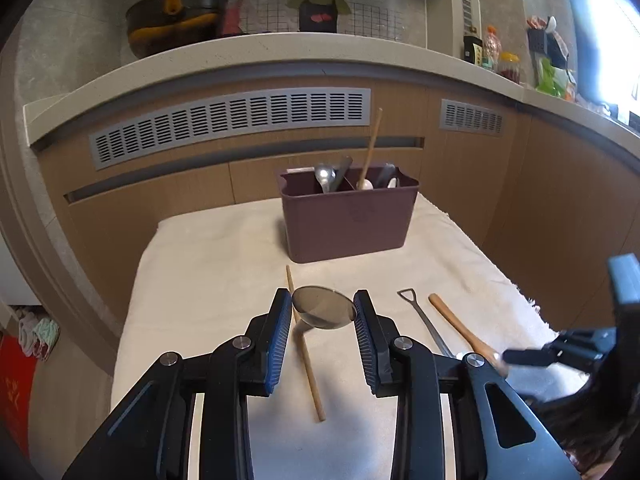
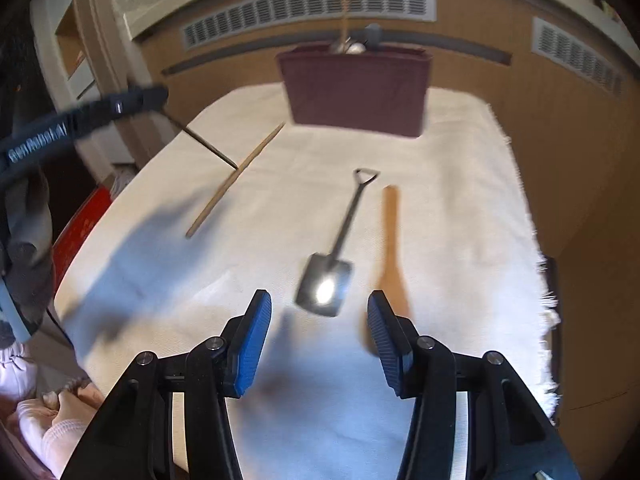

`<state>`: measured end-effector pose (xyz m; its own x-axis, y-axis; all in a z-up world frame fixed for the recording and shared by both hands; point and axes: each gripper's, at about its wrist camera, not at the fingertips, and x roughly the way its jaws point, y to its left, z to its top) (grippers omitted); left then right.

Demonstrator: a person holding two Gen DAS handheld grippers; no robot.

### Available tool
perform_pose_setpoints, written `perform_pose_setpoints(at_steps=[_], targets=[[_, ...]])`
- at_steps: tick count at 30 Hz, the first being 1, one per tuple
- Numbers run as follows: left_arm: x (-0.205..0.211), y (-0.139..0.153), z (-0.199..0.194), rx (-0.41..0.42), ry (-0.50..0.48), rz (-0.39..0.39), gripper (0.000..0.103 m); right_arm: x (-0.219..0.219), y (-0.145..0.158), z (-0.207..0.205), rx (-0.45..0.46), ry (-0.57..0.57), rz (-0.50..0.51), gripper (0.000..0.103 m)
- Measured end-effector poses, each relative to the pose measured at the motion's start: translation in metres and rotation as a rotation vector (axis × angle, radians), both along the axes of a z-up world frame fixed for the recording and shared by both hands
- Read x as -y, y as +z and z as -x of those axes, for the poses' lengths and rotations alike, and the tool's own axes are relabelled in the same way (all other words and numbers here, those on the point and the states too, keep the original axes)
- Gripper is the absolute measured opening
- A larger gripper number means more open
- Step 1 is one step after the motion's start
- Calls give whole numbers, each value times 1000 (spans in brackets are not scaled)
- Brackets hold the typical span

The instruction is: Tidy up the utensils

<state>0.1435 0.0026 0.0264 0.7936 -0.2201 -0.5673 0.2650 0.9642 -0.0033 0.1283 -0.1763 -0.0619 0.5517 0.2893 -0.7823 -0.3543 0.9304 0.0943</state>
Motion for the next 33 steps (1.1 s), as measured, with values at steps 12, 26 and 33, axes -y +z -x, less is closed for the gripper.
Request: perform_pose_setpoints(at_steps=[12,26,33], targets=[[-12,-5,-6,-29,7,50,32,-19,-14,-12,-18,-51,103,30],[-23,-7,-9,-56,17,90,32,13,74,-11,215,-82,90,11],[-47,-27,-1,-132,56,82,33,13,17,-22,32,-41,84,21]])
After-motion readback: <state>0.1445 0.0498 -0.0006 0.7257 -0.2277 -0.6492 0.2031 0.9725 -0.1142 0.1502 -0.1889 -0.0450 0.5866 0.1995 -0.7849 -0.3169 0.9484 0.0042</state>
